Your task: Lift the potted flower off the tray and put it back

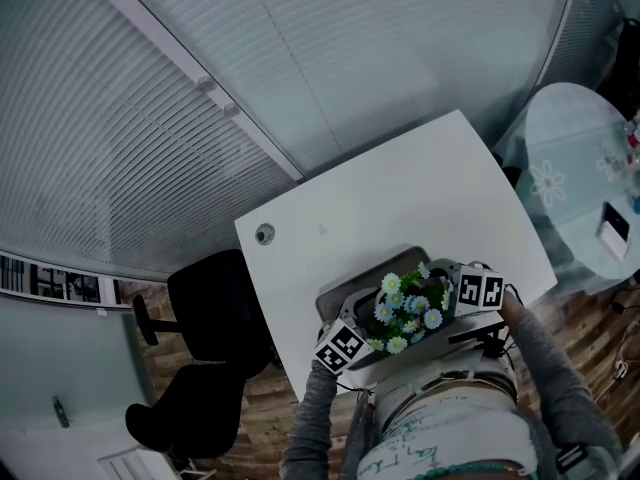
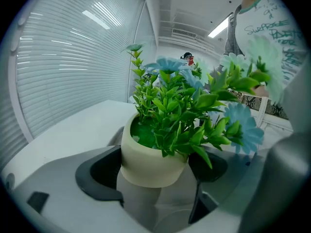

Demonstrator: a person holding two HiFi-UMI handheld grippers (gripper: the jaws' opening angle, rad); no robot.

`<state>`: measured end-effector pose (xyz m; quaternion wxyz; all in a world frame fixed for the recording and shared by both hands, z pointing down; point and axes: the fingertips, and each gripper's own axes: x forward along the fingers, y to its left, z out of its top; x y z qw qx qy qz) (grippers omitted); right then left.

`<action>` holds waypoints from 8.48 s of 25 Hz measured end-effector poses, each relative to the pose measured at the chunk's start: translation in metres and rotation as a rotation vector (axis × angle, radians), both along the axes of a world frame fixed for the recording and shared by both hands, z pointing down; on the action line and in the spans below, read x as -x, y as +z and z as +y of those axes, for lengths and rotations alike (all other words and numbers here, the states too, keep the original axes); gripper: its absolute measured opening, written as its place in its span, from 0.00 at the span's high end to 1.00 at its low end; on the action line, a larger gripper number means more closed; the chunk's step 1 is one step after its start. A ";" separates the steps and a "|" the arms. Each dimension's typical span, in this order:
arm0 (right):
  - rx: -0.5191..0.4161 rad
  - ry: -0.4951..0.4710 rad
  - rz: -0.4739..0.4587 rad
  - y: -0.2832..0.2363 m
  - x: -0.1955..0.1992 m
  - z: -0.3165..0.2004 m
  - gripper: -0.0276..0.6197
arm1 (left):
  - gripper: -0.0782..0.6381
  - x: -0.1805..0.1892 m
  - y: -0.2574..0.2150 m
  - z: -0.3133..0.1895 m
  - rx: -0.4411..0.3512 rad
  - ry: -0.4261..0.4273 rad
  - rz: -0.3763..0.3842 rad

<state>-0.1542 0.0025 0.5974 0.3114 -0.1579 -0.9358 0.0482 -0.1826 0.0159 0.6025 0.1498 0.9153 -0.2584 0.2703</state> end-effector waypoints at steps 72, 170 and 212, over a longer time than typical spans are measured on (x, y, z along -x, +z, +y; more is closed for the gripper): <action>-0.073 -0.053 0.067 -0.152 -0.011 -0.004 0.39 | 0.28 -0.009 -0.164 0.000 -0.097 -0.069 0.032; -0.127 -0.025 0.174 -0.137 -0.180 -0.069 0.39 | 0.28 -0.178 -0.139 -0.070 -0.100 -0.013 0.026; -0.101 -0.049 0.202 -0.104 -0.217 -0.116 0.39 | 0.28 -0.216 -0.105 -0.116 -0.036 -0.020 -0.018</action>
